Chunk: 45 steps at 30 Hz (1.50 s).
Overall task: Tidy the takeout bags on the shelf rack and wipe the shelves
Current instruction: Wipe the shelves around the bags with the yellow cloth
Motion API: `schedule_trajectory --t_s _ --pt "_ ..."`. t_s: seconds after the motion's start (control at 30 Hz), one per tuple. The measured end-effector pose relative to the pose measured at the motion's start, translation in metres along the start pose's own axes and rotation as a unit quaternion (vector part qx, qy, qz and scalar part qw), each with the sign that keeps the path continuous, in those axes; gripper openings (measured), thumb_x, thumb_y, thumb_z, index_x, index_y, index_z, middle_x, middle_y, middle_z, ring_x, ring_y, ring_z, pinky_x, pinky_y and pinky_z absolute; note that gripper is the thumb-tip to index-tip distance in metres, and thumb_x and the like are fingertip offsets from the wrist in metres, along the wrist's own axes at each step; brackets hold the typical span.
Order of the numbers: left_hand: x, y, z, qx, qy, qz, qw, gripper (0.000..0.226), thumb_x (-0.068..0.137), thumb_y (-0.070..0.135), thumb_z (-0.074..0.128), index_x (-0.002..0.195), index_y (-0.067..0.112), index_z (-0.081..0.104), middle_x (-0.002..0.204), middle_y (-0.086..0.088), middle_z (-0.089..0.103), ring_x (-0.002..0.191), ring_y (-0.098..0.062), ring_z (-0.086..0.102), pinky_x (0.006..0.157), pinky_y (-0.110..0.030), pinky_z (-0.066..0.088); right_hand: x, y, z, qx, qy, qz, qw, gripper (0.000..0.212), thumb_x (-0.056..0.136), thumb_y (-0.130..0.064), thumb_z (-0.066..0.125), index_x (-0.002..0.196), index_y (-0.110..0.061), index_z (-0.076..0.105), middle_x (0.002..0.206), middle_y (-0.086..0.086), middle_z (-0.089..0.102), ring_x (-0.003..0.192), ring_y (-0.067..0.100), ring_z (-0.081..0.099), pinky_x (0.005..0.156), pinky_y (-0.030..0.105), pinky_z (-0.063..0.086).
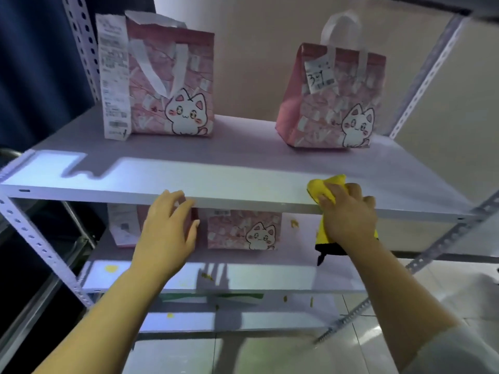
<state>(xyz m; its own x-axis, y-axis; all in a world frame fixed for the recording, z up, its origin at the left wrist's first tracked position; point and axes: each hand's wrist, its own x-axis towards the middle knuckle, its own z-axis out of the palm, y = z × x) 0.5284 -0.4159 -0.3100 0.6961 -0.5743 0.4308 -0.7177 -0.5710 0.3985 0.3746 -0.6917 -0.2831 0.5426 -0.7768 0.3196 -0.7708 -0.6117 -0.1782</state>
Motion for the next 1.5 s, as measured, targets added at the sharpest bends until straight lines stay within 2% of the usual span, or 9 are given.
schedule_trajectory --t_s 0.1,0.27,0.43,0.53,0.7,0.8,0.9,1.23,1.5 --pt "-0.013 0.019 0.015 -0.006 0.003 0.014 1.0 0.039 0.082 0.011 0.067 0.118 -0.001 0.059 0.126 -0.02 0.052 0.12 -0.042 0.042 0.097 -0.055 0.041 -0.02 0.0 0.002 0.049 0.039 -0.026 0.998 0.041 0.093 -0.037 0.047 0.133 -0.028 0.049 0.139 0.011 0.039 0.113 0.037 0.041 0.089 0.04 0.032" --pt "-0.039 0.04 0.048 -0.002 -0.042 0.014 0.999 0.04 0.079 0.01 0.072 0.116 0.0 0.062 0.121 -0.02 0.056 0.112 -0.042 0.05 0.089 -0.05 0.046 -0.057 0.01 0.008 0.136 0.025 -0.103 0.985 0.04 0.092 -0.029 0.054 0.131 -0.025 0.052 0.144 0.014 0.036 0.105 0.039 0.038 0.083 0.044 0.035" --pt "-0.058 0.05 0.077 -0.013 -0.107 0.017 0.994 0.038 0.082 0.016 0.069 0.117 0.004 0.061 0.12 -0.015 0.057 0.108 -0.039 0.051 0.087 -0.046 0.046 -0.087 0.043 0.027 0.137 -0.08 -0.114 0.981 0.04 0.095 -0.034 0.047 0.135 -0.03 0.047 0.144 0.01 0.036 0.11 0.035 0.038 0.089 0.04 0.032" --pt "-0.07 0.053 0.1 -0.033 -0.158 0.013 0.987 0.037 0.084 0.018 0.066 0.119 0.006 0.061 0.12 -0.013 0.057 0.108 -0.035 0.052 0.088 -0.042 0.045 -0.112 0.072 0.045 0.156 -0.115 -0.06 0.979 0.037 0.094 -0.034 0.05 0.131 -0.028 0.052 0.139 0.011 0.043 0.103 0.037 0.043 0.089 0.04 0.033" --pt "-0.104 0.056 0.141 -0.068 -0.233 0.0 0.97 0.035 0.085 0.021 0.064 0.119 0.01 0.061 0.117 -0.006 0.058 0.106 -0.029 0.052 0.087 -0.035 0.044 -0.147 0.122 0.073 0.128 -0.179 0.027 0.975 0.039 0.091 -0.03 0.054 0.13 -0.029 0.052 0.135 0.01 0.046 0.109 0.037 0.046 0.094 0.04 0.034" --pt "-0.124 0.062 0.163 -0.072 -0.277 -0.025 0.958 0.036 0.089 0.028 0.058 0.123 0.016 0.057 0.124 0.001 0.053 0.113 -0.022 0.048 0.088 -0.028 0.042 -0.163 0.147 0.083 0.133 -0.198 0.075 0.968 0.038 0.09 -0.032 0.057 0.128 -0.03 0.053 0.136 0.007 0.046 0.107 0.037 0.043 0.092 0.04 0.036" --pt "-0.133 0.072 0.18 -0.064 -0.304 -0.043 0.95 0.038 0.09 0.031 0.056 0.126 0.019 0.055 0.131 0.001 0.049 0.12 -0.02 0.044 0.092 -0.03 0.042 -0.167 0.17 0.095 0.121 -0.231 0.096 0.961 0.039 0.09 -0.04 0.053 0.129 -0.035 0.051 0.138 0.003 0.044 0.11 0.035 0.041 0.092 0.039 0.037" --pt "-0.121 0.125 0.251 -0.033 -0.295 -0.108 0.949 0.038 0.091 0.031 0.053 0.127 0.018 0.054 0.131 0.0 0.05 0.119 -0.02 0.045 0.091 -0.03 0.042 -0.11 0.248 0.148 0.1 -0.291 0.019 0.951 0.041 0.093 -0.04 0.048 0.133 -0.036 0.044 0.14 0.001 0.039 0.111 0.033 0.039 0.091 0.04 0.038" --pt "-0.095 0.163 0.322 -0.06 -0.252 -0.094 0.961 0.036 0.091 0.032 0.054 0.124 0.019 0.056 0.122 0.004 0.052 0.11 -0.019 0.049 0.083 -0.029 0.045 -0.054 0.286 0.198 0.086 -0.262 -0.038 0.961 0.04 0.092 -0.037 0.051 0.131 -0.033 0.047 0.139 0.005 0.042 0.111 0.037 0.04 0.09 0.043 0.04"
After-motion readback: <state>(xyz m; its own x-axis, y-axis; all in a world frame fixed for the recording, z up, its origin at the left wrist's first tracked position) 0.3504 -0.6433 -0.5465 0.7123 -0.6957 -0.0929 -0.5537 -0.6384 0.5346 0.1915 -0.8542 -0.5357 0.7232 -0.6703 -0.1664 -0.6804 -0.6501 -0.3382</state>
